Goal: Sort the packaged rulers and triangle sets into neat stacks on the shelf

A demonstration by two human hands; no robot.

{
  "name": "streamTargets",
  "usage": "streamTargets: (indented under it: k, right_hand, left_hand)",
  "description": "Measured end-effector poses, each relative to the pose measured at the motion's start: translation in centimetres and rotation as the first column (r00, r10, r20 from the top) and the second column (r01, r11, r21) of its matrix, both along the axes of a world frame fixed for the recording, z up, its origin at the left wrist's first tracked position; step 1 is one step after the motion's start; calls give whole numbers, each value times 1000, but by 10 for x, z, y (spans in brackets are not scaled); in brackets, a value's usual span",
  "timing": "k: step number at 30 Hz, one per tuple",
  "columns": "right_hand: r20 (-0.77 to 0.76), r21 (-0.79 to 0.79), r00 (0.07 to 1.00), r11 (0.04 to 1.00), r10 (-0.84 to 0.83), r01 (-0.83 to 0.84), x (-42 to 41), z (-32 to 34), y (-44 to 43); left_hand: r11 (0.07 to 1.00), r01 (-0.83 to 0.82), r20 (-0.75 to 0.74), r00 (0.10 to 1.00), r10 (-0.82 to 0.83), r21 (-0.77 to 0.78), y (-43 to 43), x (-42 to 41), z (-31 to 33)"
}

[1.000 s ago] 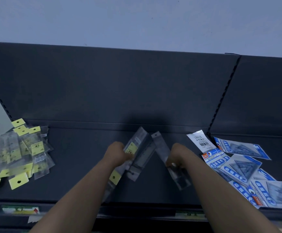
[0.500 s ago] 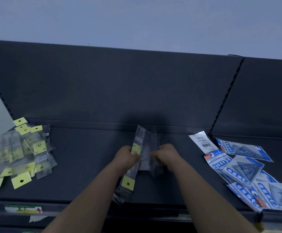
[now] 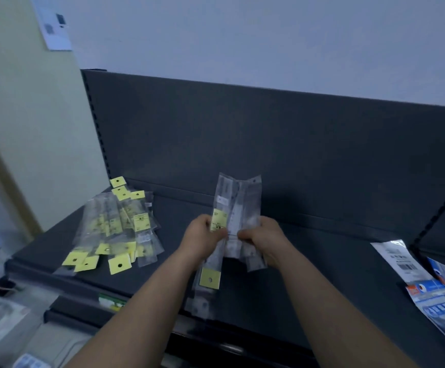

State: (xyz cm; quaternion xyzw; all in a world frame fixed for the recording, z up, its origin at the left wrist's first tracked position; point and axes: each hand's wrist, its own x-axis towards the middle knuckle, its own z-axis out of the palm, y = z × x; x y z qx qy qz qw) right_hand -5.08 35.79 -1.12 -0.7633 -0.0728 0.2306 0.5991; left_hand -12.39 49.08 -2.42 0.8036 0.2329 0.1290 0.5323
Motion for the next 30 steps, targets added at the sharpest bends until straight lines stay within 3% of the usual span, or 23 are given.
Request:
streamTargets:
  k: [7,10,18,23,30]
  right_hand:
    - [87,-125,983,980,163,-152,-14,10,118]
    - [125,-210,975,966,182,-154,-18,7,162]
    - [228,-538,945,839,236,-80,-24,-17,224]
    - [243,-660,941,751,235,-17,-29,-30,232]
    - [210,-781,946,624,247,11,-35,-30,228]
  left_hand:
    - [985,-174,-87,981,174,4,117,-26,10]
    - [989,-139,-121,982,145,56,163,-33,14]
    - [916,38,-252,965,70,400,243,-29,9]
    - [909,107,-274,962,8,403,260,-31,-5]
    - [835,173,-409,910,67,523,269,-35,-10]
